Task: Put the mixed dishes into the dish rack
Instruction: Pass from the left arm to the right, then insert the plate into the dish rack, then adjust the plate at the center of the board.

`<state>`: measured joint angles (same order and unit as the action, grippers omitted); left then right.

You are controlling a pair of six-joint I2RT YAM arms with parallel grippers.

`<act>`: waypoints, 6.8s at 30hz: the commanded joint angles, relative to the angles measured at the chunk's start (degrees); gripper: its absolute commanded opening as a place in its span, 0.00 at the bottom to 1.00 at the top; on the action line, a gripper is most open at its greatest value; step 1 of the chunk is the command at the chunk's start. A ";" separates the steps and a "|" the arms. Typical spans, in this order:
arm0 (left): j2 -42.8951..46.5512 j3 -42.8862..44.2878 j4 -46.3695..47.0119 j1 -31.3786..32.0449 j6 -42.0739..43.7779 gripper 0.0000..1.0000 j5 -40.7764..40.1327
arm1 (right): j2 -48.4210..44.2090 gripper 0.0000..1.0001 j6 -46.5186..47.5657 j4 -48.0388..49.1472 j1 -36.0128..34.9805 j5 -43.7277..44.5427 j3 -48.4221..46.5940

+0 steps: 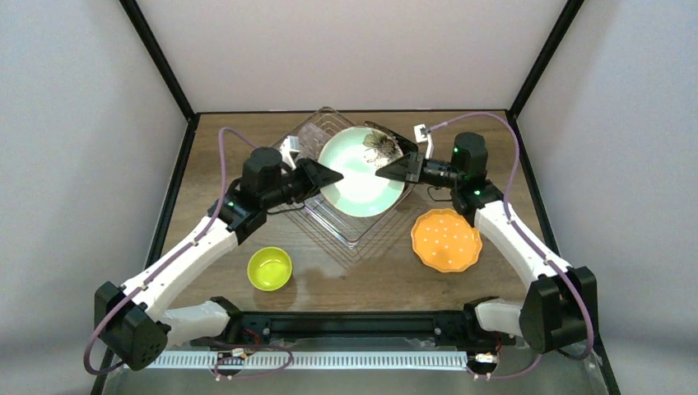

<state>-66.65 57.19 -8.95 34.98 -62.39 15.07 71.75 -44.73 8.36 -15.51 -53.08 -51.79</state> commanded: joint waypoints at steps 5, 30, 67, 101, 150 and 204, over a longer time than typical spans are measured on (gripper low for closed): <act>2.14 -0.79 1.33 -3.50 -2.56 0.85 -5.27 | 0.30 0.01 7.89 -1.43 -2.17 -1.93 -6.08; 10.68 -4.25 -5.82 -13.97 -4.48 0.90 -14.63 | 8.64 0.01 40.07 -32.54 -2.19 19.69 -25.73; 12.80 -13.84 -0.76 -16.22 -2.15 0.89 -12.42 | 11.65 0.01 62.09 -9.19 -15.10 57.98 -13.26; 10.93 -20.84 10.76 -20.20 -3.32 0.88 -9.97 | 19.80 0.01 64.44 2.18 -16.59 53.17 -7.95; 11.79 -15.98 0.16 -20.94 -4.14 0.92 -9.60 | 20.28 0.76 56.85 -10.30 -16.70 57.92 -20.29; -36.96 15.34 -4.36 24.35 10.81 0.99 -10.02 | 2.49 0.89 8.87 -41.22 21.34 64.76 -1.04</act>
<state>-100.53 71.02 -15.66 58.78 -50.87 4.27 74.28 -33.93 -31.68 3.44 12.12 -54.63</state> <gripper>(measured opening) 0.982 0.890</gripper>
